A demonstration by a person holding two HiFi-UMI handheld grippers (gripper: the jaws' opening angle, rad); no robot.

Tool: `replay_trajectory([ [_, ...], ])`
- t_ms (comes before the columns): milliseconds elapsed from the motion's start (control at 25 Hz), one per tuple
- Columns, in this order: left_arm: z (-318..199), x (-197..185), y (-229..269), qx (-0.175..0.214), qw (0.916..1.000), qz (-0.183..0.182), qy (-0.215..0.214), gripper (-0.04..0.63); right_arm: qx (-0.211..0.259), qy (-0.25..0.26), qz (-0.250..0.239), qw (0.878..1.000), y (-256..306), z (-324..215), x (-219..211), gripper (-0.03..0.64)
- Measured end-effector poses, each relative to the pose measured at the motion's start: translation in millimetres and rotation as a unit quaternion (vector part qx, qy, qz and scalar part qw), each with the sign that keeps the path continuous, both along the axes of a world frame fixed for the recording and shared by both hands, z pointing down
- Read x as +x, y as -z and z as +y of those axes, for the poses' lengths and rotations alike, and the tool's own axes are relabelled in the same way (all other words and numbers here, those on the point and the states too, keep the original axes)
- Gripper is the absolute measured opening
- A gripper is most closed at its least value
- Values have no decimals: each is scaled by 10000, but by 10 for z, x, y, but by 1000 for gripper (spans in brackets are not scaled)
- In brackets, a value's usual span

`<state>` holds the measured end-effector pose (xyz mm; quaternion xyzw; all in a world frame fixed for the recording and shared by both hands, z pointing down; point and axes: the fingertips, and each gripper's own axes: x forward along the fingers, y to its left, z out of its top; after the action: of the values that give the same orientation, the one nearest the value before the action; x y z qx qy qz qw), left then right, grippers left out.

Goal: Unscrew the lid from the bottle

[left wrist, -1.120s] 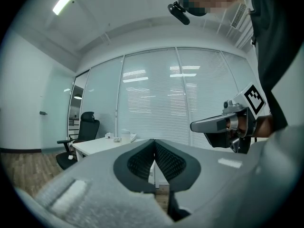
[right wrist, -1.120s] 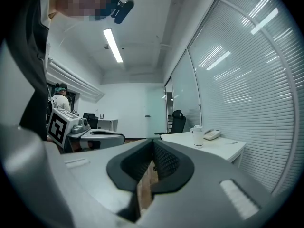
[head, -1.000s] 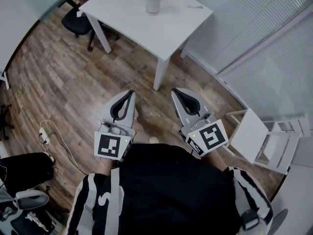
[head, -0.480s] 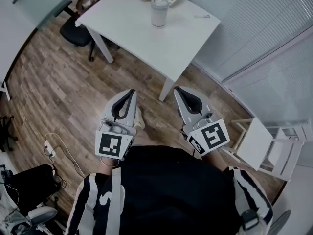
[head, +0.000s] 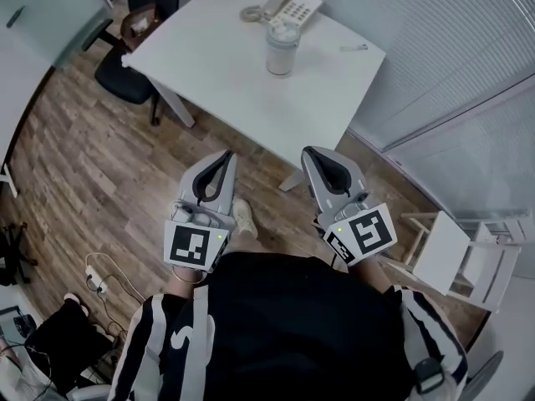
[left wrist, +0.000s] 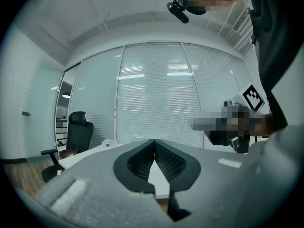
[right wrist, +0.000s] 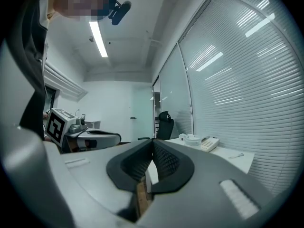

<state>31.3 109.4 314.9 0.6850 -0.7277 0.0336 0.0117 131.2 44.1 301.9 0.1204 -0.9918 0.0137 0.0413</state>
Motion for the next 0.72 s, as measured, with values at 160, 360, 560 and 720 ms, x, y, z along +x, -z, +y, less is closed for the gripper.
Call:
replay_trajectory([
  [160,-221,-376,14,9,9999,-37,-110,0,-62,-55,-37,10000,32,-190,-389,0],
  [360,-450,-842,15,-91,9998,11,-165,0,-83,-145,-39,9999,71,-399,-853,0],
  [560,-656,-1179,-31,-49,9995,18,-302,0,-41,-257,46,9997,34,-584,-1156,0],
  [720,-831,-1328,-71,-95,9990,64,-434,0,-34,-452,24,9990,43,-746,-1263,0],
])
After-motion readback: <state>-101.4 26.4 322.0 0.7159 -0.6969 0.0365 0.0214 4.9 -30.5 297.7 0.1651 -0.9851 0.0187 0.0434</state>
